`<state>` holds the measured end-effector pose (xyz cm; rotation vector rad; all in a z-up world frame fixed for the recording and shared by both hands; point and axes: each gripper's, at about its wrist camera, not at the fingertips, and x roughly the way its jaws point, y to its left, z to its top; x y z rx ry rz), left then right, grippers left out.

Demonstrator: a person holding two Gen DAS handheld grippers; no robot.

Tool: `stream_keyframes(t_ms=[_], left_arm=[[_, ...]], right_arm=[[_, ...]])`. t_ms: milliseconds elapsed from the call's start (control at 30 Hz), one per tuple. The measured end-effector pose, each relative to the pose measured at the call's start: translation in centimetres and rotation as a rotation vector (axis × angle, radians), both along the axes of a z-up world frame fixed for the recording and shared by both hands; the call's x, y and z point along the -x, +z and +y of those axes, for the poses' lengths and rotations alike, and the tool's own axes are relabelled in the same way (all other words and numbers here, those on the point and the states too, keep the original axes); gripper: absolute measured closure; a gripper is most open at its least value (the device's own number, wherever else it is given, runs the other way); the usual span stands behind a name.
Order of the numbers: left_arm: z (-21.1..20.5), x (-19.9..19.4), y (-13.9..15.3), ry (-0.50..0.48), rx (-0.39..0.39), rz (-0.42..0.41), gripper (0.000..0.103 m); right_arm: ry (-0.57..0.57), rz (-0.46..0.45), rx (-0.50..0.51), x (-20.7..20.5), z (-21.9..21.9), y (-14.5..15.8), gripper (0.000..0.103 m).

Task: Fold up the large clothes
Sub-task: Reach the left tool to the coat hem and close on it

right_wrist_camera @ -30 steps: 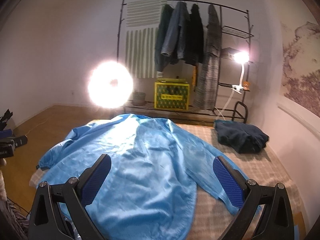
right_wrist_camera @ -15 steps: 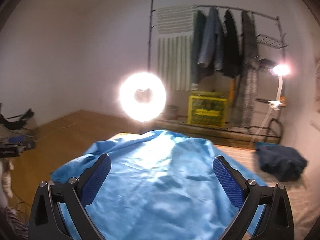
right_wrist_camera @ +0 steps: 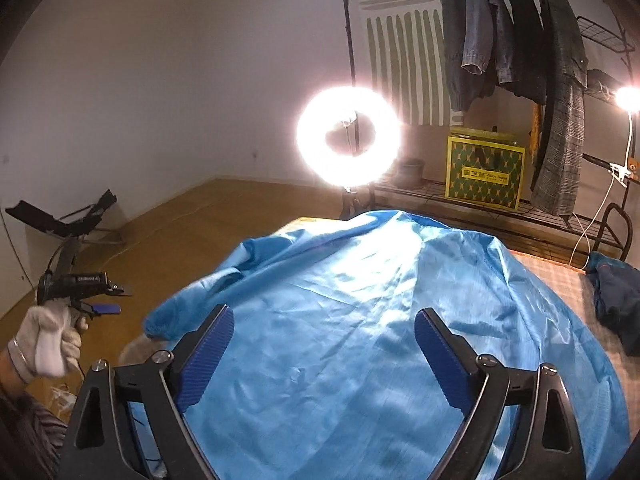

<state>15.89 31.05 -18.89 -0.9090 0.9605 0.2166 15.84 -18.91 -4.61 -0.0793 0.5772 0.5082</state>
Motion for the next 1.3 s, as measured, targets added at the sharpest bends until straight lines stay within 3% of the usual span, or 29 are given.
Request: stream_keyframes(t_ms=[133, 400, 433, 467, 500, 567, 600, 633, 667, 800, 867, 967, 1133, 1233, 1300], left_arm=[[1.7, -0.9, -3.5, 0.063, 0.078, 0.074, 0.023], [2.1, -2.9, -6.1, 0.085, 0.142, 0.094, 0.024], [1.9, -3.3, -6.3, 0.083, 0.144, 0.102, 0.027], [1.9, -3.7, -6.5, 0.077, 0.143, 0.111, 0.031], [1.6, -4.1, -6.5, 0.065, 0.132, 0.123, 0.041], [1.4, -4.8, -6.6, 0.042, 0.100, 0.135, 0.066], [1.3, -5.0, -6.7, 0.035, 0.090, 0.135, 0.088], [1.3, -5.1, -6.6, 0.031, 0.081, 0.127, 0.098], [1.2, -5.2, -6.3, 0.033, 0.065, 0.112, 0.098], [0.8, -5.5, -3.1, 0.017, -0.053, 0.041, 0.101], [0.3, -5.5, -0.2, 0.001, -0.150, -0.012, 0.102], [-1.9, -5.1, 5.4, -0.061, -0.358, -0.123, 0.102], [-10.1, -2.9, 11.5, -0.307, -0.637, -0.293, 0.102], [-15.9, -0.8, 11.0, -0.503, -0.679, -0.341, 0.102], [-18.7, 0.2, 9.5, -0.620, -0.666, -0.331, 0.102]], right_arm=[[0.001, 0.102, -0.016, -1.6, -0.6, -2.2, 0.017], [-0.026, 0.109, 0.033, -2.7, -1.0, -3.3, 0.017], [-0.027, 0.105, 0.041, -2.8, -0.8, -3.3, 0.017], [-0.029, 0.099, 0.053, -2.8, -0.6, -3.4, 0.017], [-0.030, 0.093, 0.066, -2.8, -0.5, -3.5, 0.017], [-0.030, 0.089, 0.082, -2.9, -0.2, -3.7, 0.017], [-0.029, 0.089, 0.088, -2.9, -0.1, -3.8, 0.017], [-0.028, 0.090, 0.090, -2.8, 0.0, -3.8, 0.017], [-0.025, 0.090, 0.093, -2.8, 0.2, -3.8, 0.017], [-0.015, 0.101, 0.101, -2.9, 0.6, -4.2, 0.017], [-0.003, 0.125, 0.094, -3.1, 0.6, -4.4, 0.024], [0.020, 0.187, 0.080, -3.6, 1.0, -5.0, 0.037], [0.026, 0.259, 0.049, -4.3, 1.1, -6.0, 0.043], [0.009, 0.290, 0.028, -4.9, 0.7, -6.3, 0.046], [0.000, 0.310, 0.016, -5.4, 0.7, -6.4, 0.048]])
